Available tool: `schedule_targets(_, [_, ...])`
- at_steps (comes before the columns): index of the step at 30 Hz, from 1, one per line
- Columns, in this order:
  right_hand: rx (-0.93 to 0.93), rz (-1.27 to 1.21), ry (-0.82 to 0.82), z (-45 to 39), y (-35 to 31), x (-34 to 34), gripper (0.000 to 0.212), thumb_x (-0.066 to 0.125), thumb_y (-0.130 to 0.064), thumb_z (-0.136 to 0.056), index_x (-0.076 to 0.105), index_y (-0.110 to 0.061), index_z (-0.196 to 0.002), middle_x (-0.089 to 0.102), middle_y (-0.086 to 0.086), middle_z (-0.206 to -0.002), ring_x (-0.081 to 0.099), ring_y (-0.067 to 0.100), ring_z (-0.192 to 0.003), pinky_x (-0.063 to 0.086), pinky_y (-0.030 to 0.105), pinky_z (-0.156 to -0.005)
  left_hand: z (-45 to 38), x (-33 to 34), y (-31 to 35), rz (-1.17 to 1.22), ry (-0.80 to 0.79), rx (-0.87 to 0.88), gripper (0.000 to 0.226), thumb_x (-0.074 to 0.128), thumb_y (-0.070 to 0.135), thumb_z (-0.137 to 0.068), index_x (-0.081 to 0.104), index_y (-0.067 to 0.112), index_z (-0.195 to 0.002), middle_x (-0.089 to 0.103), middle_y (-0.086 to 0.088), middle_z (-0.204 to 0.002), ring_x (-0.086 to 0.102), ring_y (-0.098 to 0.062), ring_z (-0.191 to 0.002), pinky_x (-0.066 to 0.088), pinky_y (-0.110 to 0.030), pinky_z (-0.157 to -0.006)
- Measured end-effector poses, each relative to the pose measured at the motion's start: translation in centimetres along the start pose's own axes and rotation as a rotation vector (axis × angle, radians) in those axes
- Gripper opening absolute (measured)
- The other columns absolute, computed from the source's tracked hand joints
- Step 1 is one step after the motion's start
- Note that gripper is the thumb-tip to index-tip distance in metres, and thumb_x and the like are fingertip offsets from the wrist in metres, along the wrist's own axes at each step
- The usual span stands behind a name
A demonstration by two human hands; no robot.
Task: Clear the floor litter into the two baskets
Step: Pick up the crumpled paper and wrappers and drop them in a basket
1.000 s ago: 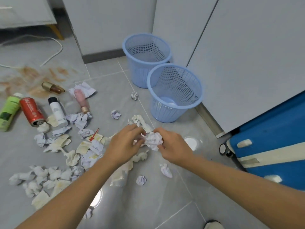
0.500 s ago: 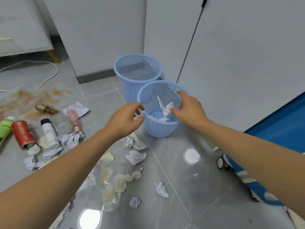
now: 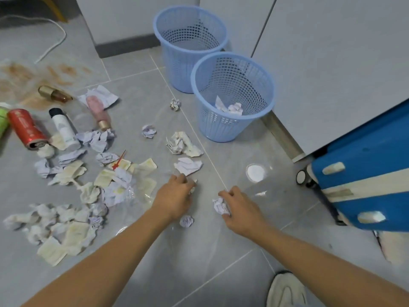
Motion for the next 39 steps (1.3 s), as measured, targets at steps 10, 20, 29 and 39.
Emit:
schedule_targets(10, [-0.118, -0.130, 0.150, -0.3, -0.6, 2.0, 0.023, 0.059, -0.015, -0.082, 0.048, -0.026, -0.099, 0.041, -0.004, -0.097, 0.056, 0.029, -0.088, 0.049, 0.040, -0.070, -1.0, 3.2, 0.0, -0.079, 0.020, 0.080, 0.036, 0.063, 0.002, -0.079, 0.055, 0.020, -0.109, 0.046, -0.002, -0.111, 0.052, -0.025, -0.103, 0.047, -0.039, -0.061])
schedule_targets(20, [-0.209, -0.283, 0.788, -4.3, -3.3, -22.8, 0.033, 0.072, -0.013, -0.081, 0.061, -0.015, -0.112, 0.055, -0.005, -0.102, 0.051, 0.008, -0.079, 0.049, 0.026, -0.075, -3.7, -19.2, 4.2, 0.171, 0.644, 0.358, 0.039, 0.055, 0.001, -0.079, 0.069, 0.018, -0.112, 0.052, -0.001, -0.100, 0.056, -0.024, -0.085, 0.053, -0.044, -0.061])
schedule_targets(29, [0.074, -0.165, 0.629, -13.1, 0.9, -28.2, 0.061, 0.079, -0.046, -0.079, 0.059, -0.024, -0.133, 0.056, 0.008, -0.123, 0.059, 0.028, -0.114, 0.049, 0.040, -0.096, -12.4, -24.6, 7.3, -0.017, 0.472, 0.276, 0.053, 0.069, 0.028, -0.093, 0.056, 0.024, -0.145, 0.066, -0.009, -0.125, 0.060, -0.029, -0.118, 0.047, -0.039, -0.093])
schedule_targets(39, [-0.279, -0.164, 0.506, -2.9, -7.4, -10.4, 0.018, 0.064, -0.027, -0.086, 0.062, -0.018, -0.102, 0.053, -0.003, -0.101, 0.057, 0.022, -0.094, 0.052, 0.041, -0.072, -3.6, -12.4, 0.0, 0.124, 0.479, 0.170, 0.019, 0.053, 0.030, -0.091, 0.067, 0.023, -0.101, 0.062, 0.004, -0.092, 0.064, -0.022, -0.087, 0.053, -0.040, -0.068])
Point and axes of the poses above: each hand's wrist, its own z-axis away from the middle knuckle, its own x-axis out of the palm, y = z × x, the point moved 5 cm from there along -z, towards the middle knuckle
